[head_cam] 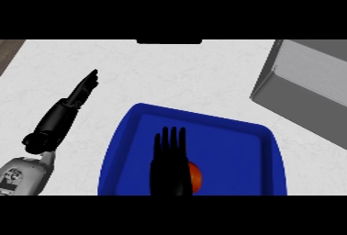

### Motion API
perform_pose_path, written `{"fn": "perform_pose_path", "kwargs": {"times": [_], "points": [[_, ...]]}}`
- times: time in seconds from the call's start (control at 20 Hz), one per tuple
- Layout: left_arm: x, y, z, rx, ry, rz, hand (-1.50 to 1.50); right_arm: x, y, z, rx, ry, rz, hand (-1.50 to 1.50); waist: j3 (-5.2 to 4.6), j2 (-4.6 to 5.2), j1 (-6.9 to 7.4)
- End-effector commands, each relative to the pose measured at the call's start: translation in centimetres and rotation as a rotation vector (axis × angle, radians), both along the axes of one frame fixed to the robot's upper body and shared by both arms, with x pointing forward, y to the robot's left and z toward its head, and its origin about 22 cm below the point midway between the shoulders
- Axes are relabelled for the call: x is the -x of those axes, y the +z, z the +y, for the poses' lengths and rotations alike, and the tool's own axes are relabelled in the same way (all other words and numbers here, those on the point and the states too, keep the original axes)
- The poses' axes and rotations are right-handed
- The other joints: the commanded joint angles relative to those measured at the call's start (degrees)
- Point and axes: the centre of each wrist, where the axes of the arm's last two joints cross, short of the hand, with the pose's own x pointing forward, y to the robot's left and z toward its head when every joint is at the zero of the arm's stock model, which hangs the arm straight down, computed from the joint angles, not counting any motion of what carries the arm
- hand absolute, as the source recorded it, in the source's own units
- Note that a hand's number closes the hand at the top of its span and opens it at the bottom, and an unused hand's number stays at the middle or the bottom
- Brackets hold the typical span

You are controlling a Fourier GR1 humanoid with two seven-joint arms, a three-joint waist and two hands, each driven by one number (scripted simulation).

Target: Pick the tomato from the tray and place it in the cardboard box

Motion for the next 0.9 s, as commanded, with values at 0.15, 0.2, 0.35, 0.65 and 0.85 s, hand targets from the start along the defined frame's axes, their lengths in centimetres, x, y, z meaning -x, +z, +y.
{"fn": "perform_pose_path", "kwargs": {"times": [0.15, 0.2, 0.35, 0.65, 0.85], "points": [[-0.6, 1.3, 0.6, -0.015, 0.014, -0.005, 0.00, 1.5, -1.8, -0.3, 0.041, -0.130, -0.055, -1.50, 0.02, 0.02, -0.56], [-0.6, 0.6, -0.9, 0.002, 0.018, 0.005, 0.00, 0.3, -0.9, -0.6, 0.044, -0.116, -0.045, -1.50, 0.01, 0.06, -0.61], [0.6, 0.4, 0.7, 0.008, -0.020, 0.010, 0.00, -1.3, 0.3, -0.6, 0.018, -0.123, -0.023, -1.50, 0.00, 0.07, 0.06], [-0.1, 0.7, 0.0, -0.001, 0.004, -0.016, 0.00, 0.1, -3.9, -1.3, 0.035, 0.046, -0.026, 1.50, 0.02, 0.09, -0.37], [-0.3, 0.8, 0.0, 0.003, -0.003, -0.004, 0.00, -2.2, -5.7, -1.2, 0.041, 0.114, -0.130, 1.50, 0.02, 0.16, -0.16]]}}
